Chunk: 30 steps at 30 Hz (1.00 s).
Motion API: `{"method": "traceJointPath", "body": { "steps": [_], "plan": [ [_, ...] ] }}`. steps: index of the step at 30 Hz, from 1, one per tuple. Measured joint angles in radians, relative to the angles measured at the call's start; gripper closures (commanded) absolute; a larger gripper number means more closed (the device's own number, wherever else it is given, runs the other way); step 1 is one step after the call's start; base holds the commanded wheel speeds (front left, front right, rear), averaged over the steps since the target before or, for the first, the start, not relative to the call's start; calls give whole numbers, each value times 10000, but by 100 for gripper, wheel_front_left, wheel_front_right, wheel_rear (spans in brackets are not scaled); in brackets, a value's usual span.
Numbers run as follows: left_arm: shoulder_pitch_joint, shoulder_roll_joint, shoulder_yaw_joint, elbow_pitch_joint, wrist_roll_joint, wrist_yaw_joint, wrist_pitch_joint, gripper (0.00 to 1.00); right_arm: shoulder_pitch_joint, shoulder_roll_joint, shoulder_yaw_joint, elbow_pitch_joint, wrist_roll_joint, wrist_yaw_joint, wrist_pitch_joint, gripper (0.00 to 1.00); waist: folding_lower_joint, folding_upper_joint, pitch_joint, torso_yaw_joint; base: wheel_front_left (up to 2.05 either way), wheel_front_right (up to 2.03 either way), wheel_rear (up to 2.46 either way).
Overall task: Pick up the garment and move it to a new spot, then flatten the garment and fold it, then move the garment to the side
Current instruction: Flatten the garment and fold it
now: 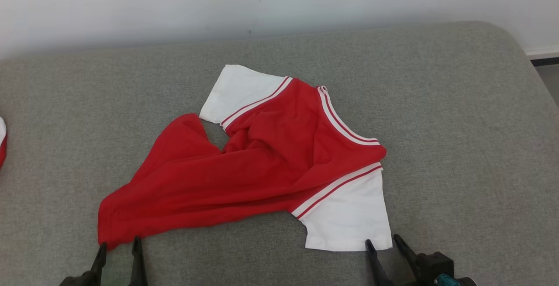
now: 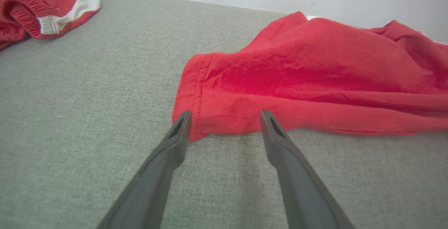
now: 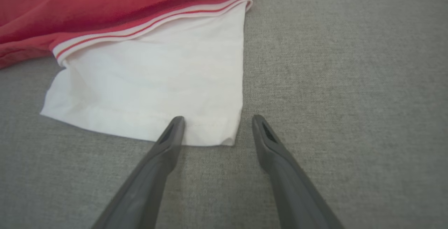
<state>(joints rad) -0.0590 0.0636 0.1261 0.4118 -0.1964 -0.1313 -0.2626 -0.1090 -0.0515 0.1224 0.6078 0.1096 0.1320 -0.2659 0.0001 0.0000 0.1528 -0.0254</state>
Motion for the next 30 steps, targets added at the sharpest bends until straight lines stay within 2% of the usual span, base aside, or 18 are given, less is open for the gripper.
{"method": "traceJointPath", "body": {
  "steps": [1, 2, 3, 4, 5, 17, 30],
  "plan": [
    [-29, 0, -4, -4, -21, 0, 0, 0, -38, 0, 21, 35, 10, 0, 0, 10, 0, 0, 24, 1, 0, 0, 0],
    [-35, 4, -13, -4, -65, 0, 0, 0, -65, 0, 36, 61, 27, 0, -4, 45, 0, 0, 48, 1, 0, 0, 0],
    [-35, 8, -23, 0, -88, 0, 0, 0, -101, 0, 46, 88, 44, 0, -13, 58, 0, 0, 73, 2, 0, 0, 0],
    [-44, 23, -36, 4, -92, 0, 0, 0, -129, -6, 54, 115, 46, 0, -21, 81, 0, 0, 98, 3, 0, 0, 0],
    [-56, 40, -40, 6, -96, 0, 0, 0, -154, -8, 77, 132, 56, 0, -31, 100, 0, 0, 122, 4, 0, 0, 0],
    [-492, 305, 109, 257, -431, 0, 0, 0, -320, 4, 159, -102, 79, 0, -31, 100, 0, 0, 431, -37, 0, 0, 0],
    [-436, 213, 591, 510, -562, -2, 0, 0, -340, 12, 194, -399, 44, 2, -29, 100, 0, 0, 654, -203, 0, 0, 0]
  ]
}}
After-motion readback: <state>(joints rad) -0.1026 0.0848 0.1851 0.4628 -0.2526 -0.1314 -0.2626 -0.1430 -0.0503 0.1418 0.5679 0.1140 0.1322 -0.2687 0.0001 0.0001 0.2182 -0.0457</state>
